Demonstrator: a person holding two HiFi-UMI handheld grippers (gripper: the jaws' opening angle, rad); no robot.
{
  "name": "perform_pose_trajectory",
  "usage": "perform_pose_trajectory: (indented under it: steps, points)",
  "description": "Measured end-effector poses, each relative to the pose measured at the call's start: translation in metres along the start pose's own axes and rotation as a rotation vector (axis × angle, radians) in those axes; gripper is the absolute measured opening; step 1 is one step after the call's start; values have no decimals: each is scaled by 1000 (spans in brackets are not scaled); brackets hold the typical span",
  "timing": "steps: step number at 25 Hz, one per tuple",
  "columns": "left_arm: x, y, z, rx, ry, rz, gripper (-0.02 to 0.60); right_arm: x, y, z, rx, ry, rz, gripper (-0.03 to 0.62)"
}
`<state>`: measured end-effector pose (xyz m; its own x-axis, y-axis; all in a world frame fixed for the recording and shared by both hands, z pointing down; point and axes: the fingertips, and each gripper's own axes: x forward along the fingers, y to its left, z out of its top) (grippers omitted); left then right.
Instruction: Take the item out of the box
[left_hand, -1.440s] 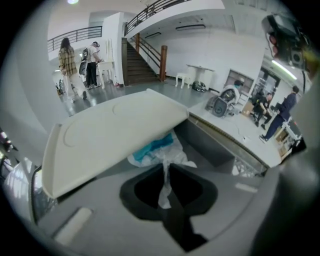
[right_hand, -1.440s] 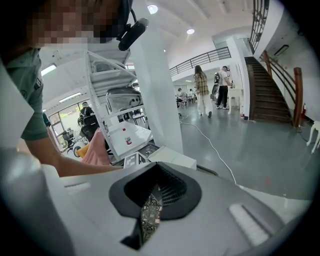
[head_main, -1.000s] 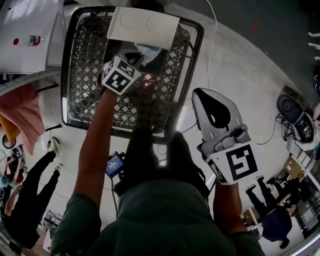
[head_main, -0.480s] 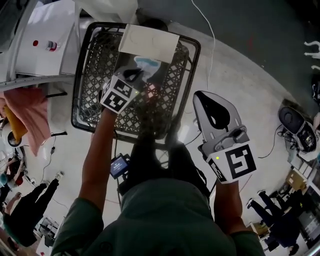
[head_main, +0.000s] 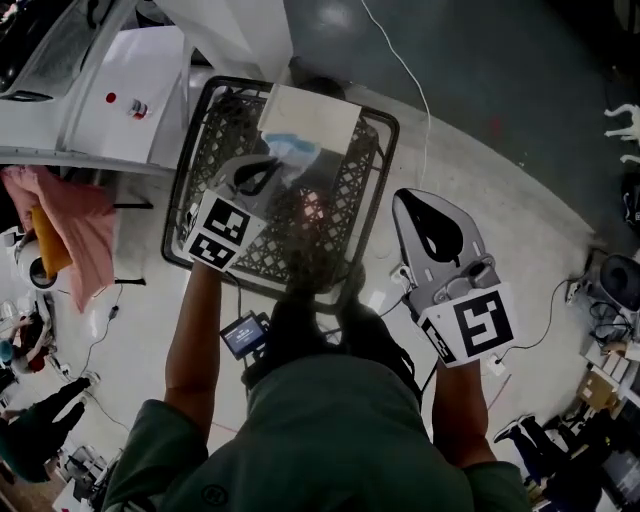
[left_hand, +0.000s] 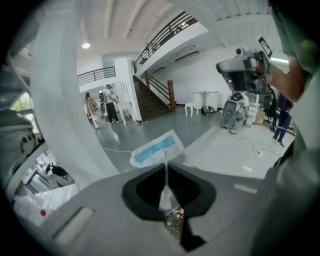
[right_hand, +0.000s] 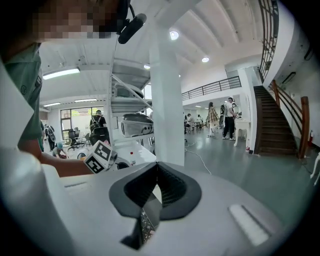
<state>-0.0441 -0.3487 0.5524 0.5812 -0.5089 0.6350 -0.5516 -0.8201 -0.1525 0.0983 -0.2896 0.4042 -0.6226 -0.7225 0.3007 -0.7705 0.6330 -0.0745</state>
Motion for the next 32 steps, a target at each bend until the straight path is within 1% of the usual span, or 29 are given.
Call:
perform_pose_trajectory:
  steps: [8,18,23,28,32]
  points:
    - [-81,-4,60,36,-91,96,16,-28,10,35,-58,-42,35,6]
    - [-163,-18,123,117,-196,226,17,-57,24,67,-123,-92,76,8]
    - [-198,-30,139,151,-233,277,17,-72,35,76,-146,-100,89,8]
    - [-227,-33,154,178,-268,342,17,-84,44,90,-175,-118,104,8]
    - [-243,-38,160,197,-273,377,17,-94,51,101,-197,-142,112,6]
